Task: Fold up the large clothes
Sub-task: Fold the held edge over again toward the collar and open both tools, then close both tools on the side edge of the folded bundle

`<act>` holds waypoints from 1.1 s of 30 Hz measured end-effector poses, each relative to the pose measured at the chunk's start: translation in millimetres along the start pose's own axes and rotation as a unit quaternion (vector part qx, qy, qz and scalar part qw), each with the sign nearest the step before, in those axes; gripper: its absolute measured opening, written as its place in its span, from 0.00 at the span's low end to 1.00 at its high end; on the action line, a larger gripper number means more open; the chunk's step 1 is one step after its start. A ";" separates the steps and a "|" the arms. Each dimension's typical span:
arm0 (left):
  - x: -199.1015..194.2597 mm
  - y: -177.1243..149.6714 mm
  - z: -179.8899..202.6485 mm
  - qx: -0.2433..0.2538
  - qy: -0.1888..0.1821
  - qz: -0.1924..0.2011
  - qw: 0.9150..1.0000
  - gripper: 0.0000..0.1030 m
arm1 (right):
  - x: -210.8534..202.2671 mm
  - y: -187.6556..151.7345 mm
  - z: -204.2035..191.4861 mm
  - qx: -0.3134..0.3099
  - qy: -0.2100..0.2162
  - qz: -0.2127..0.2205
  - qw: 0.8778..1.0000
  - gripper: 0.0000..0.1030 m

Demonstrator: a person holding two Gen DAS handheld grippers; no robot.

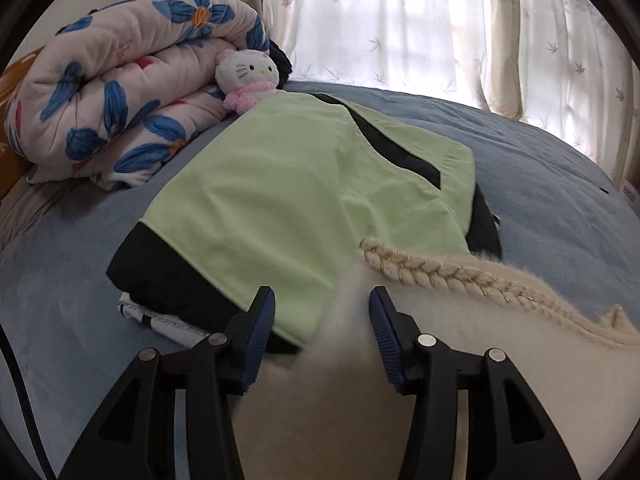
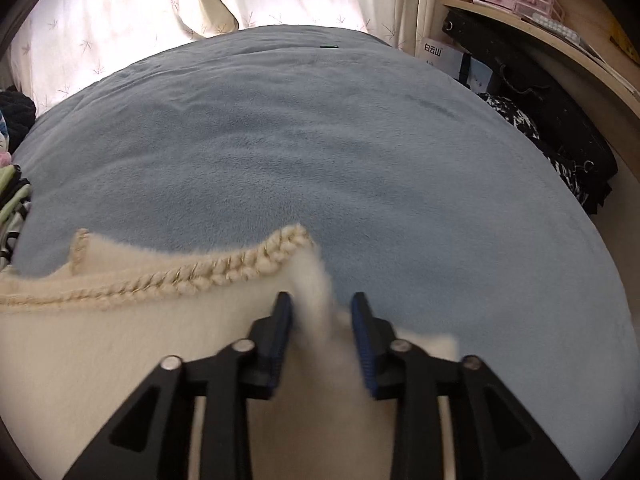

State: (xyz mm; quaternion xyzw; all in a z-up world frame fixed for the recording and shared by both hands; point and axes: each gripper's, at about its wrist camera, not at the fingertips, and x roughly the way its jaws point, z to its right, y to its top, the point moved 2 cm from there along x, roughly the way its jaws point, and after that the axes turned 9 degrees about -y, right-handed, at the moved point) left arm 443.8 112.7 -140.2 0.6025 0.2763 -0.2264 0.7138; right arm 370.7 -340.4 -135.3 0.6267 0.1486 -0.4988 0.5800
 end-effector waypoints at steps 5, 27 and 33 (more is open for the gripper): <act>-57.5 -1.2 -11.3 0.021 -0.051 -0.013 0.998 0.50 | -63.9 -21.5 32.2 -0.001 0.077 0.028 0.997 0.57; -119.8 -133.8 -59.5 0.045 -0.086 -0.106 0.990 0.59 | -82.5 -148.5 82.0 -0.028 0.114 -0.022 0.993 0.42; -128.3 -142.5 -37.3 0.100 -0.068 -0.092 0.988 0.07 | -89.9 -160.5 79.1 -0.049 0.074 -0.003 0.996 0.17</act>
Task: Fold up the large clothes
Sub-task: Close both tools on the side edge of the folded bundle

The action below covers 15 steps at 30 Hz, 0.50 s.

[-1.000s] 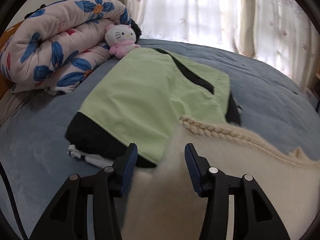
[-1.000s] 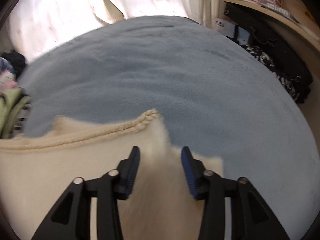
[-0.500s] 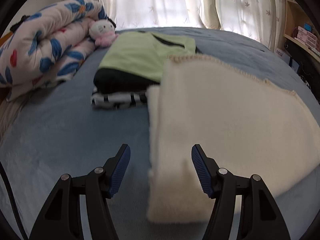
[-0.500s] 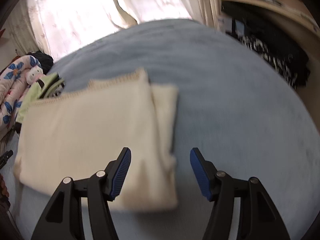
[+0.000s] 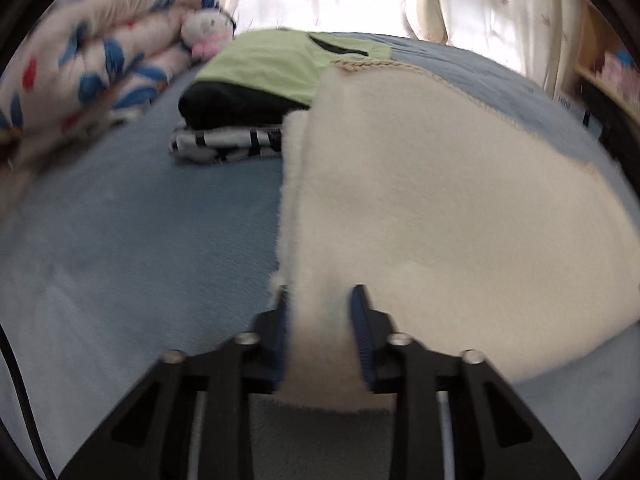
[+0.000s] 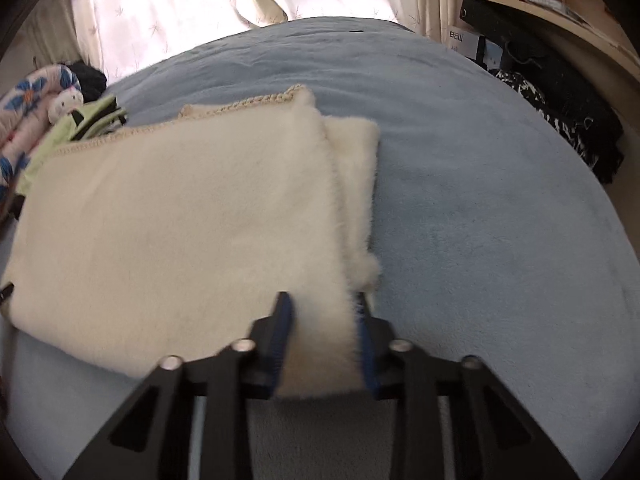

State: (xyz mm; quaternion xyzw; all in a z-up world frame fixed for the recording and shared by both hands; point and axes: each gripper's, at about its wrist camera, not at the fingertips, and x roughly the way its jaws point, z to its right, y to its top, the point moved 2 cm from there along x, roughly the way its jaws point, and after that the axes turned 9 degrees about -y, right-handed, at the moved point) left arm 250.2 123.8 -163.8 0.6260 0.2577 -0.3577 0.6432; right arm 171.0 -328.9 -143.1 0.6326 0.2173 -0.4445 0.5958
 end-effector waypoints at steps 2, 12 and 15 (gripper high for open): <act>-3.9 -0.9 4.6 0.008 0.010 0.000 1.000 0.06 | -5.6 -4.0 2.5 0.007 0.004 -0.002 1.000 0.07; -4.3 -30.2 2.3 0.022 0.035 -0.030 0.999 0.06 | 2.6 -32.0 10.8 0.038 -0.016 -0.029 0.999 0.07; -9.2 -24.7 1.1 0.010 0.028 -0.025 0.999 0.08 | -3.5 -26.9 8.8 0.032 -0.023 -0.028 0.999 0.09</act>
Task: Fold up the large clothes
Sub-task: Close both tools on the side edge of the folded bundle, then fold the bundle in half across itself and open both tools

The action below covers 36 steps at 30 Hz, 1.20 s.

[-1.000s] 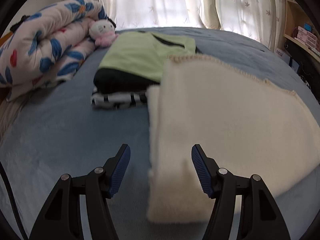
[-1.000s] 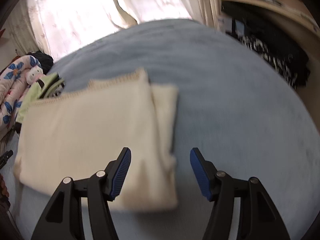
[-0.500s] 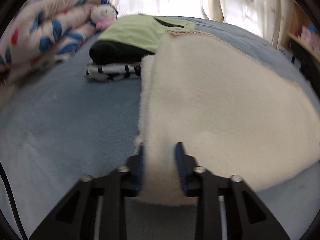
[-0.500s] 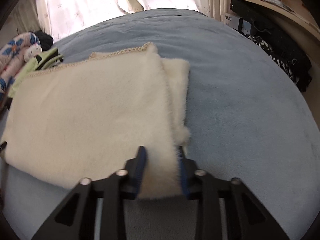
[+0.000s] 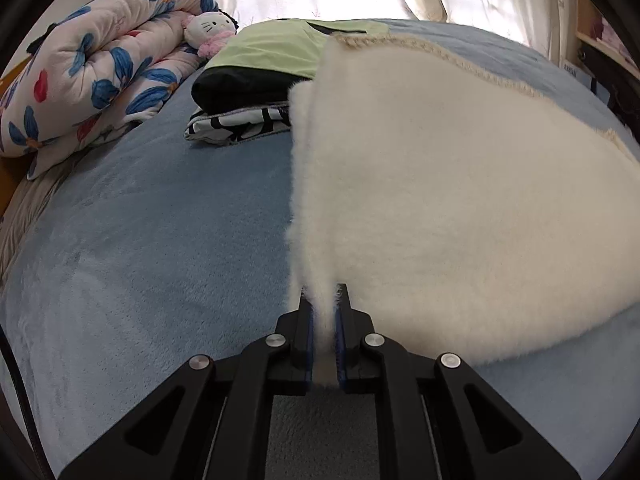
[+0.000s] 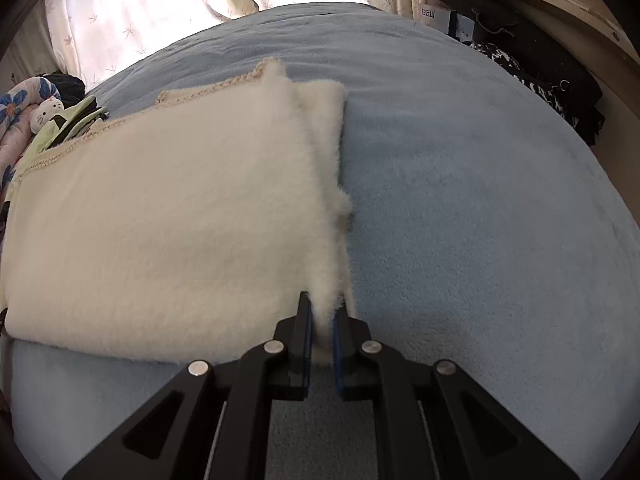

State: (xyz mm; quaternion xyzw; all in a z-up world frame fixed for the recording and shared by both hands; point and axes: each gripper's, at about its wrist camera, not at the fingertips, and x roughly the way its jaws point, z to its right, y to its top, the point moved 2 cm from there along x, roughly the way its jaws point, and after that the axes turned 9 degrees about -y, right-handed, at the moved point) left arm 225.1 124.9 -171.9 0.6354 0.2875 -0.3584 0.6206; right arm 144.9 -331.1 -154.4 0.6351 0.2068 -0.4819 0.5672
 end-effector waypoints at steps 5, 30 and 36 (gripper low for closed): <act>-30.1 14.0 -7.1 -0.019 0.037 0.030 0.999 0.32 | -42.3 8.9 -2.5 -0.006 -0.035 0.062 0.997 0.37; 91.0 138.7 103.2 0.063 -0.073 0.082 0.992 0.14 | 59.9 154.2 -153.6 -0.078 0.013 0.081 0.994 0.00; 90.1 142.5 65.0 0.016 -0.139 0.095 0.986 0.01 | 95.5 163.2 -40.2 0.046 0.038 0.035 0.998 0.00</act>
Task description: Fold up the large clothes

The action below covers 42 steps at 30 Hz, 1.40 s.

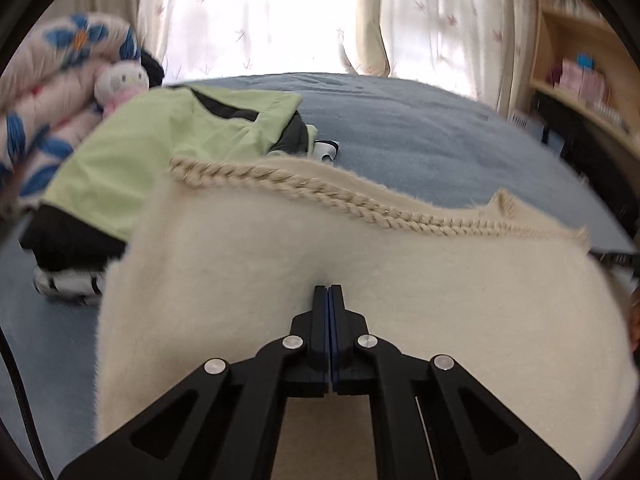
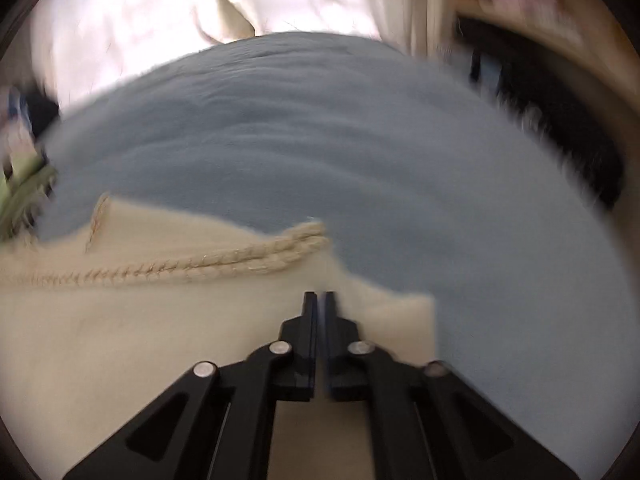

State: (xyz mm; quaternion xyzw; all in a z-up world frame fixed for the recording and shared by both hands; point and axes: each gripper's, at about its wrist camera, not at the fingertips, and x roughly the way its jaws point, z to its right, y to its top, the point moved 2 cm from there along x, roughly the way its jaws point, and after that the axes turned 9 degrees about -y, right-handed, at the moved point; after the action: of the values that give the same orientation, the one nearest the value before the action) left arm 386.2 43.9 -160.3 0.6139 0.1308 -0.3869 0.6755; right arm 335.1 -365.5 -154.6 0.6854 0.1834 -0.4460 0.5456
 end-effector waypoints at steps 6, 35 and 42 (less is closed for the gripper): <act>-3.5 -4.3 -11.5 -0.029 -0.032 0.004 0.999 0.01 | -6.4 -9.7 -18.4 -0.053 -0.060 0.031 0.996 0.00; -152.1 -39.3 70.9 -0.014 0.017 -0.034 0.999 0.39 | -156.5 -121.3 -16.6 -0.003 0.063 -0.012 0.998 0.19; -195.8 -71.4 87.5 -0.031 0.011 -0.039 0.999 0.46 | -199.2 -161.3 -30.7 -0.018 0.080 0.001 0.997 0.20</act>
State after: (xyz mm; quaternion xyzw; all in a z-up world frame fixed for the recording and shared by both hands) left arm 180.8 37.2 -66.1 0.5909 0.1736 -0.4018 0.6776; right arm 122.1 -236.3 -87.0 0.7094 0.2335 -0.3857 0.5416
